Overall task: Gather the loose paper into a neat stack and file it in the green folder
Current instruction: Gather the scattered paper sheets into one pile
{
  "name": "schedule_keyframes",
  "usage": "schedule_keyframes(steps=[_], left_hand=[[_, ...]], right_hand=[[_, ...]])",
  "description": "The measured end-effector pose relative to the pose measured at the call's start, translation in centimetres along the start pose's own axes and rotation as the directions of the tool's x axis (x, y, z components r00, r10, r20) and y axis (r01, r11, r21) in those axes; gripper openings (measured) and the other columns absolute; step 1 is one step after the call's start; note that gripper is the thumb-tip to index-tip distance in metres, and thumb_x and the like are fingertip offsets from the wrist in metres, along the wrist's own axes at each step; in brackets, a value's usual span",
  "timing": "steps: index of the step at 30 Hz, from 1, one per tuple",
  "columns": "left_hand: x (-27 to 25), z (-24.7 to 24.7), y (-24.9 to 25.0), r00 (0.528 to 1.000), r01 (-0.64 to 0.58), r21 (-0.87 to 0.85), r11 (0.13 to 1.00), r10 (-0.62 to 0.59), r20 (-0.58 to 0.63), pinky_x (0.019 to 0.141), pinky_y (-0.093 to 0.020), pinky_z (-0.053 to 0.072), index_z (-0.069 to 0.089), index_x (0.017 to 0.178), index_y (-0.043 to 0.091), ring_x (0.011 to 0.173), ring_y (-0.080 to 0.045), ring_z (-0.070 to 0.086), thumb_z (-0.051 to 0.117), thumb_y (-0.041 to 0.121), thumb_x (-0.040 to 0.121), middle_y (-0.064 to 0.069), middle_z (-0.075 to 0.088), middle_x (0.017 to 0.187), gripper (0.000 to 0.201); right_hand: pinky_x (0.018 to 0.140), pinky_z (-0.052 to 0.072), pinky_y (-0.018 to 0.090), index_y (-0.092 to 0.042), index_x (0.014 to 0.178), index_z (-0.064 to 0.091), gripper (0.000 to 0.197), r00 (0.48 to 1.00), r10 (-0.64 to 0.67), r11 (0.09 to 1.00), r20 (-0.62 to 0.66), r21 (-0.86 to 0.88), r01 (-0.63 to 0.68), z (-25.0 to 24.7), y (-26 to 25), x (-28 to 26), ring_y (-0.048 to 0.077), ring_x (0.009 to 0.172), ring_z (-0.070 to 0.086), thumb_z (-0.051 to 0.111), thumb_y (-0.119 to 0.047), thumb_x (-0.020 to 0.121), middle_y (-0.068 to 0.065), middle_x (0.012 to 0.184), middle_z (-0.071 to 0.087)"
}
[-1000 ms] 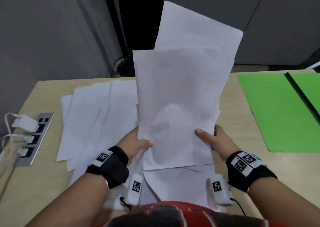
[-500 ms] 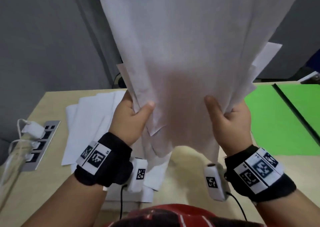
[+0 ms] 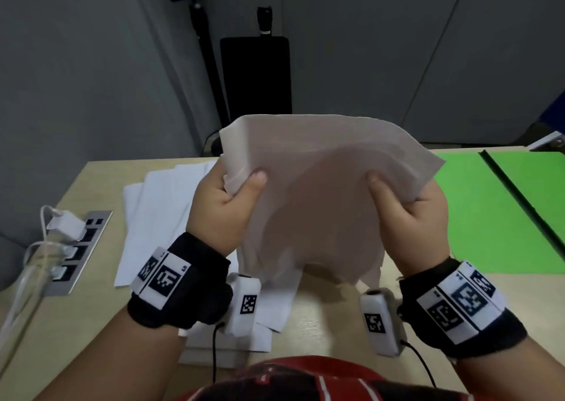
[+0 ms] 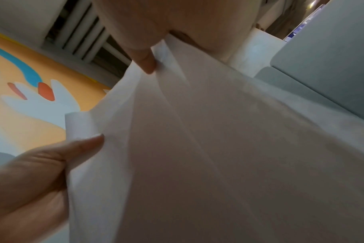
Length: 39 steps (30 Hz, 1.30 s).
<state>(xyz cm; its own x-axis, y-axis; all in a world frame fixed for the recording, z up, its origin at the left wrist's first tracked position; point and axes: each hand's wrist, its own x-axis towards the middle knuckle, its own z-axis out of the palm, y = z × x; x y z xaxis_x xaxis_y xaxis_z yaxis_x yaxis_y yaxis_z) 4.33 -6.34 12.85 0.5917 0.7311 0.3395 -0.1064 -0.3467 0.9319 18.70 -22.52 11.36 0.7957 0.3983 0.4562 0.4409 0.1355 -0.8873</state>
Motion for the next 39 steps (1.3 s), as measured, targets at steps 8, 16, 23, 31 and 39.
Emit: schedule_keyframes(steps=[8, 16, 23, 31, 39], left_hand=[[-0.9, 0.4, -2.7, 0.944, 0.212, 0.095, 0.973, -0.229, 0.238, 0.074, -0.022, 0.049, 0.064, 0.100, 0.017, 0.091, -0.008, 0.067, 0.074, 0.020, 0.072, 0.003, 0.071, 0.094, 0.030], [0.4, -0.3, -0.8, 1.000, -0.004, 0.060, 0.998, 0.004, 0.010, 0.072, -0.009, 0.048, 0.062, 0.103, 0.023, 0.086, 0.007, 0.064, 0.071, 0.024, 0.077, 0.016, 0.070, 0.090, 0.028], [-1.4, 0.6, -4.7, 0.922, 0.286, 0.198, 0.938, -0.325, 0.208, 0.074, -0.017, 0.047, 0.066, 0.091, 0.023, 0.081, 0.002, 0.065, 0.072, 0.020, 0.078, 0.006, 0.071, 0.089, 0.015], [-0.9, -0.6, -2.6, 0.985, 0.132, -0.017, 0.991, -0.129, 0.116, 0.069, -0.008, 0.048, 0.063, 0.097, 0.028, 0.084, 0.009, 0.065, 0.069, 0.021, 0.072, 0.028, 0.071, 0.082, 0.027], [-1.2, 0.7, -3.3, 0.981, 0.180, 0.140, 0.974, -0.188, 0.042, 0.063, -0.005, 0.042, 0.064, 0.083, 0.019, 0.066, 0.008, 0.059, 0.056, 0.020, 0.091, 0.007, 0.064, 0.075, 0.011]], right_hand=[[0.089, 0.052, 0.038, -0.019, 0.113, 0.063, 0.032, 0.945, 0.286, 0.954, 0.158, -0.135, -0.266, 0.5, 3.3, -1.2, 0.017, 0.106, 0.065, 0.066, -0.030, 0.083, -0.003, 0.108, 0.070], [0.088, 0.051, 0.035, -0.022, 0.117, 0.058, 0.041, 0.990, 0.141, 0.990, -0.027, 0.028, -0.140, 0.5, 2.2, 0.1, 0.015, 0.105, 0.065, 0.064, -0.038, 0.080, -0.002, 0.110, 0.069], [0.085, 0.050, 0.033, -0.030, 0.106, 0.060, 0.023, 0.861, 0.419, 0.893, 0.287, -0.299, -0.335, 1.1, 4.6, -1.5, 0.013, 0.101, 0.063, 0.060, -0.028, 0.083, -0.010, 0.102, 0.068], [0.088, 0.053, 0.033, -0.019, 0.127, 0.050, 0.062, 0.941, 0.291, 0.956, 0.172, -0.006, -0.295, 0.5, 4.1, -0.9, 0.010, 0.106, 0.065, 0.071, -0.042, 0.073, -0.005, 0.114, 0.068], [0.078, 0.045, 0.024, -0.021, 0.102, 0.062, 0.015, 0.942, 0.222, 0.963, 0.251, -0.207, -0.172, 1.7, 3.4, -1.3, 0.003, 0.090, 0.061, 0.052, -0.028, 0.093, -0.013, 0.095, 0.067]])
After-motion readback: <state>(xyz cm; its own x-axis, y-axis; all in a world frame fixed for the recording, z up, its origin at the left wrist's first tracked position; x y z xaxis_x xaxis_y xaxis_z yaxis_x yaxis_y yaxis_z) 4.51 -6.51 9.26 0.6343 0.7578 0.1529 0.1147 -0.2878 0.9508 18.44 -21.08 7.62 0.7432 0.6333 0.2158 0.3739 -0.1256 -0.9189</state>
